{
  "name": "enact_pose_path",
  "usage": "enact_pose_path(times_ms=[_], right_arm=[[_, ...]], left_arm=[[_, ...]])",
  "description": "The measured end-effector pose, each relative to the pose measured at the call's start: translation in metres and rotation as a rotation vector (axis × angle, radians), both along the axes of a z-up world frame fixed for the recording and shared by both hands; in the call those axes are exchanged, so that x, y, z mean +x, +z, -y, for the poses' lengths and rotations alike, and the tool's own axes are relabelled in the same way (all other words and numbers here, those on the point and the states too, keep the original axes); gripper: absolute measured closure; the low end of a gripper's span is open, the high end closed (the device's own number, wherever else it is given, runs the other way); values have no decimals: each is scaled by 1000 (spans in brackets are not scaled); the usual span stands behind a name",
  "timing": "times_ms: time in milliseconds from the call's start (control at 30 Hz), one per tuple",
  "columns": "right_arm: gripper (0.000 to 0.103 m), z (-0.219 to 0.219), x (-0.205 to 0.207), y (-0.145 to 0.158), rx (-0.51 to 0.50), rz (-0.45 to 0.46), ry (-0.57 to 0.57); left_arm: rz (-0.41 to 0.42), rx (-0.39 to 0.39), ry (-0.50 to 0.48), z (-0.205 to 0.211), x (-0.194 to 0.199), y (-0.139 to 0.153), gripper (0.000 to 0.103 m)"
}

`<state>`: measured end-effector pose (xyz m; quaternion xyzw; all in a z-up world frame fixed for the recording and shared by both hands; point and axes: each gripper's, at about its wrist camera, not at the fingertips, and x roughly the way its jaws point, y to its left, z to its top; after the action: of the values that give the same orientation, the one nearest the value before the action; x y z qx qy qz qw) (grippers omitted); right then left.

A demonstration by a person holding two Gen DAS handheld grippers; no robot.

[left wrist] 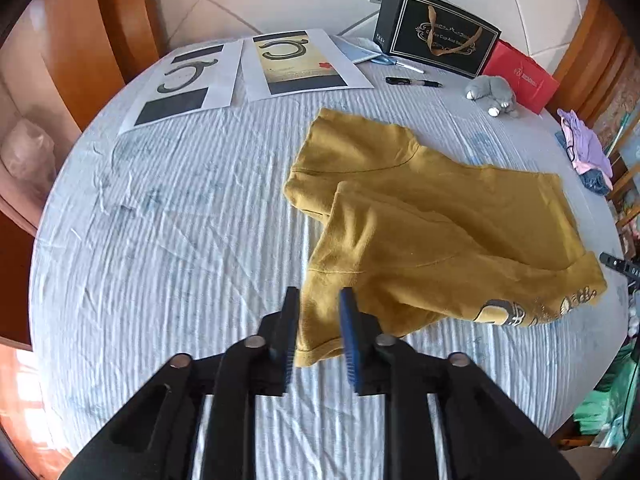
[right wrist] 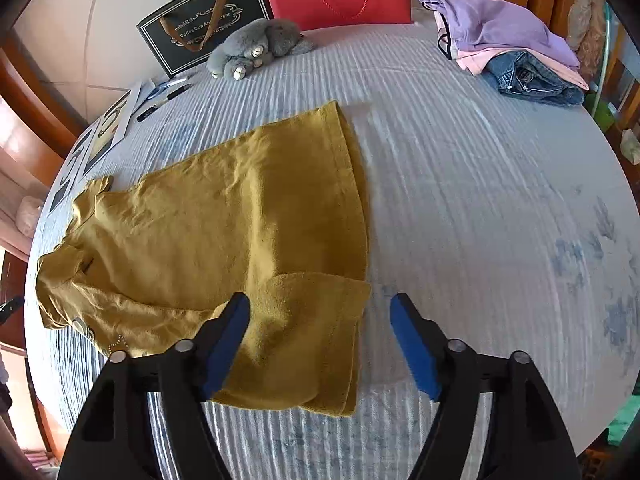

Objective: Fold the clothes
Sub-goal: 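Lower the T-shirt onto the sheet and open both tools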

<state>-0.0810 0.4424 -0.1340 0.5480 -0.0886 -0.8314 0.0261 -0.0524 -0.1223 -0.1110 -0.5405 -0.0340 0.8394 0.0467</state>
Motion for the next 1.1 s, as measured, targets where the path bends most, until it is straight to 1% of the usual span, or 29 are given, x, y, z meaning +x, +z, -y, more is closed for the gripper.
enact_pose_path(times_ms=[33,100,133,167,200,267,300,333,367,433,467,500,533,567,633,700,733,800,833,867,1000,1100], right_arm=[[25,-1,0,-1,-1,5,0],[23,-5,3,-2,-5,12,1],[17,-6,6,-2,-13,18,8],[5,-7,9,-3,-20,25,16],[2,-7,12,-5,-29,33,29],[2,-5,17,-8,-39,44,57],[2,-2,18,-10,-32,49,68],[2,0,18,-11,-24,48,68],[2,2,18,-12,-16,48,68],[5,3,16,-10,-24,42,55],[14,4,14,-8,-28,34,53],[20,4,13,-6,-27,27,51],[25,4,10,-3,-21,21,50],[25,4,7,-1,-19,16,48],[26,4,-2,3,-14,2,44],[27,5,-13,9,-6,-15,38],[27,5,-18,11,-2,-24,35],[25,6,-33,14,7,-34,32],[21,6,-41,15,14,-36,30],[18,6,-50,14,26,-28,35],[18,9,-83,9,53,-8,57],[18,11,-107,0,56,7,79]], left_arm=[[0,7,2,-2,-2,-5,58],[15,16,-2,-8,-7,-17,53],[30,19,-8,-11,-10,-24,50],[50,12,-13,-14,-13,-32,49],[71,2,-14,-17,-16,-40,49],[112,-19,-17,-22,-22,-57,49],[125,-27,-20,-25,-24,-62,54],[131,-41,-22,-28,-26,-64,84],[141,-48,-23,-30,-26,-63,96],[142,-49,-35,-30,-22,-54,96],[136,-44,-46,-29,-18,-46,96],[131,-38,-56,-28,-14,-39,95],[127,-19,-67,-24,-10,-30,91],[122,-5,-76,-21,-6,-21,87],[90,-31,-60,-13,-8,-3,62],[47,-11,-39,-3,-22,12,55],[26,-3,-29,2,-30,18,54],[9,-8,-23,11,-58,18,54],[8,-16,-23,14,-73,13,54],[12,-26,-25,16,-90,7,54],[36,-61,-34,12,-146,-26,54],[48,-62,-45,6,-179,-52,54]])
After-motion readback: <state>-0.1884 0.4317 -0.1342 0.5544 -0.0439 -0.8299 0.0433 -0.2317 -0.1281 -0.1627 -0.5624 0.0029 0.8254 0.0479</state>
